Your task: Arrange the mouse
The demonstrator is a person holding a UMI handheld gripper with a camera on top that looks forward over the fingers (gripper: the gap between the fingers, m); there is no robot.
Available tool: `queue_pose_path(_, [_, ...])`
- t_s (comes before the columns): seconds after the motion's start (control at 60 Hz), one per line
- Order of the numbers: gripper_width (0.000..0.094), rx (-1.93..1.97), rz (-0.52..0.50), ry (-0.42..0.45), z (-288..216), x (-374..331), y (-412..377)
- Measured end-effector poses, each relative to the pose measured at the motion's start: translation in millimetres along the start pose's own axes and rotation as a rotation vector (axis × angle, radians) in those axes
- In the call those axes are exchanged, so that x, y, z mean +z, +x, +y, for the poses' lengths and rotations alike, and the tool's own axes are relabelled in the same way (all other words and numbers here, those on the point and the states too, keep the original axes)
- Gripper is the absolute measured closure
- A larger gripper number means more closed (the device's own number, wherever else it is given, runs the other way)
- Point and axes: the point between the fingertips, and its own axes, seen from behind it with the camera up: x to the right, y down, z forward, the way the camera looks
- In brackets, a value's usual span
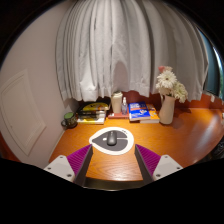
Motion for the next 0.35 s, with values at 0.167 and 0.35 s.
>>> queue_pose_path(0.167, [0.0092,-0.002,0.012,0.02,7.4,-22.1,9.3])
queue_pose_path(0.35, [0.0093,0.013,0.007,0.028,11.8,-36.5,16.2])
